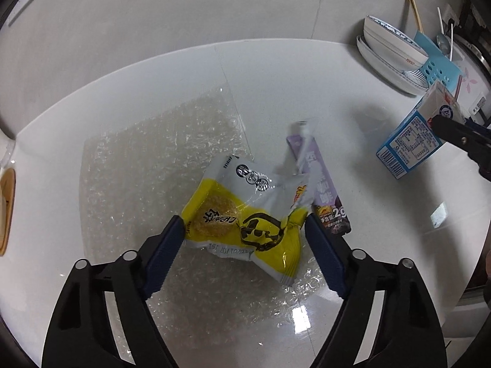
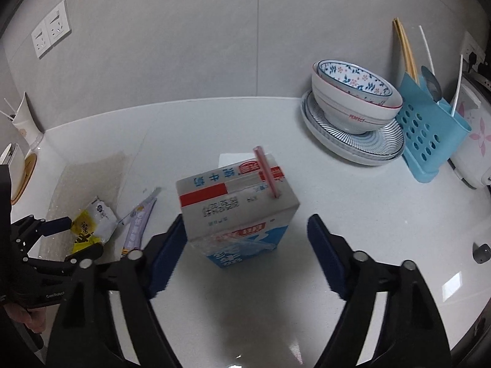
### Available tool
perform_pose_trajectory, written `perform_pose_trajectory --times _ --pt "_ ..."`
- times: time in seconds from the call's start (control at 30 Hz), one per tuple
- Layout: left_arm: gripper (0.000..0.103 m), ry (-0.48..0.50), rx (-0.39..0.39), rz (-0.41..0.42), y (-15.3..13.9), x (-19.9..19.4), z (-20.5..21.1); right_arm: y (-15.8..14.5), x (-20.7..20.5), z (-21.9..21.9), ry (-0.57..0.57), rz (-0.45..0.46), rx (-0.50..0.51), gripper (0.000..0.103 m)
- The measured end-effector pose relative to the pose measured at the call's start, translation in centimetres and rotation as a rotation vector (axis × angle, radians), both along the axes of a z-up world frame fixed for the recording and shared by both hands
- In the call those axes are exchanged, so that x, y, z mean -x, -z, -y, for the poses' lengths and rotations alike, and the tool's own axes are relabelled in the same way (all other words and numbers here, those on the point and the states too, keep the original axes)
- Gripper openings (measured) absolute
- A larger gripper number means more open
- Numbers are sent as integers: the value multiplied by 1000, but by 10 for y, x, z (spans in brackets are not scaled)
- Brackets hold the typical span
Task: Collect trash
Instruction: 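Grasp the yellow snack bag with the left tool while the right tool grasps the milk carton, then lift the yellow snack bag and milk carton off the counter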
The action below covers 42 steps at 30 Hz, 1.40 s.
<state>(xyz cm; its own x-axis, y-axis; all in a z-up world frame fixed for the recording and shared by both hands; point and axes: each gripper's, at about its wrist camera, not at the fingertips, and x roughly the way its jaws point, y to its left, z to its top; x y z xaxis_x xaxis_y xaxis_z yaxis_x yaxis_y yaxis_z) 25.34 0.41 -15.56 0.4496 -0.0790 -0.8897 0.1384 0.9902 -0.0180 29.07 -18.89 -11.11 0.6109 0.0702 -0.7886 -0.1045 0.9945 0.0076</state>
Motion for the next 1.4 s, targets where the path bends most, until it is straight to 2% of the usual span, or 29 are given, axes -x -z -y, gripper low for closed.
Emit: perform_pose_trajectory --times 0.03,0.1,0.13,0.27,0.4,0.67,1.03,1.4 --pt "72 4 -6 7 -1 0 1 0 0 -1 -4 0 -3 65" --pt "47 16 -4 -7 -1 0 2 1 1 -1 -1 5 -7 64" --pt "38 18 1 -15 0 -1 2 1 1 -1 -1 7 -13 64" --pt "34 24 -19 -10 3 0 5 -1 3 0 -6 8 -30 64" --pt "32 17 9 8 -4 0 5 -3 9 1 -11 13 -38 64" --pt "13 23 20 25 -11 3 6 -8 17 5 -16 25 -58 64" --pt "10 -23 36 87 -49 31 0 -38 49 7 -26 69 -81 64" --pt "9 -55 55 104 -74 71 3 -61 88 13 -44 100 -95 64"
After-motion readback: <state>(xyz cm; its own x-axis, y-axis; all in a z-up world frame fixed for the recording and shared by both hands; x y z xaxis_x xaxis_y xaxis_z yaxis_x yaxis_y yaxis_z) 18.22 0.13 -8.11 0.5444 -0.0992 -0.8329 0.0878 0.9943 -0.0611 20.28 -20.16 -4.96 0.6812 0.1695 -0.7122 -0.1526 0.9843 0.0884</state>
